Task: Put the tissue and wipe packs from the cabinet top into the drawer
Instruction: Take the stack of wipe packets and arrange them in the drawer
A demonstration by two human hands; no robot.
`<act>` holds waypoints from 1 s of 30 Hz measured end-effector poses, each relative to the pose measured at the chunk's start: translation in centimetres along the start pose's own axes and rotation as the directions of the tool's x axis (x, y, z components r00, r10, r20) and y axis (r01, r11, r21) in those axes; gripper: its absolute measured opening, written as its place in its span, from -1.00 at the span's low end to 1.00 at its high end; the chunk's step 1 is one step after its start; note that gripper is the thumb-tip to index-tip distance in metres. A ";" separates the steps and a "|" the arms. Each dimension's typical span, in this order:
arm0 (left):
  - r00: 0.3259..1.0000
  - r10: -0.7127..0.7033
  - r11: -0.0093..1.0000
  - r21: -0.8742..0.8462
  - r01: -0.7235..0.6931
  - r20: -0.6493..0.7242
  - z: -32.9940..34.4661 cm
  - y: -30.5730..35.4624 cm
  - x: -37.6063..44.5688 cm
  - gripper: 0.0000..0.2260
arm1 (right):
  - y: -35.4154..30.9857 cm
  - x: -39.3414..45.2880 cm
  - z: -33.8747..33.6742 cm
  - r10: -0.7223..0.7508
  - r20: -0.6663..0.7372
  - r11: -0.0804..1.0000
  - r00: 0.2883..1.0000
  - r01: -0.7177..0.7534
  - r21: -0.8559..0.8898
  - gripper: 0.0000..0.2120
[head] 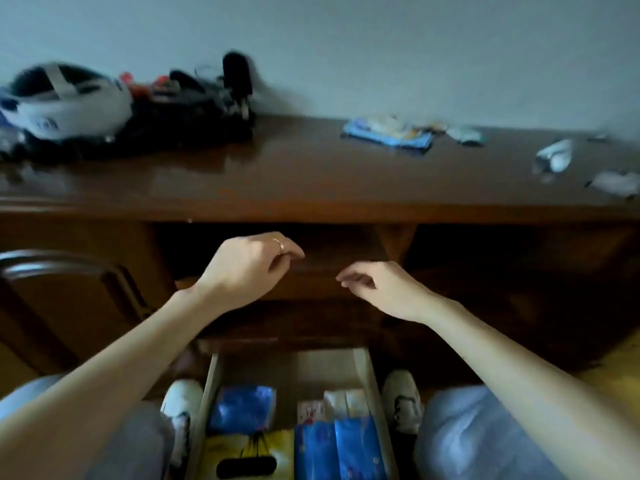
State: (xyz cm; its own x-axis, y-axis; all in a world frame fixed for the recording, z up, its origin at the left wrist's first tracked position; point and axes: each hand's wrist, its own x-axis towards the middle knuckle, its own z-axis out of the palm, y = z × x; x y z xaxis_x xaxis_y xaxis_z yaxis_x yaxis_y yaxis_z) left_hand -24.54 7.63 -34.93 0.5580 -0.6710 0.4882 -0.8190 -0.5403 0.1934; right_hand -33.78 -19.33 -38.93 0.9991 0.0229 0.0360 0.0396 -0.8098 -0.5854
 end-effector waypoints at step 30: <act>0.994 -0.107 0.994 0.010 0.107 0.011 8.6 -3.4 30.5 -0.87 | 7.7 23.9 -19.7 0.347 -0.498 0.778 0.795 -0.540 -0.321 -0.43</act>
State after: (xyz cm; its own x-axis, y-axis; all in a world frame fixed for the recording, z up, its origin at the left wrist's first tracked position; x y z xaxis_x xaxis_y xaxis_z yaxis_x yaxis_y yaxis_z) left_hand -3.62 -15.34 -28.01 0.6442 -0.6144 0.4555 -0.7529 -0.6144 0.2360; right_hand -9.88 -36.58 -26.63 0.8002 -0.5545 0.2286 -0.5141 -0.8304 -0.2150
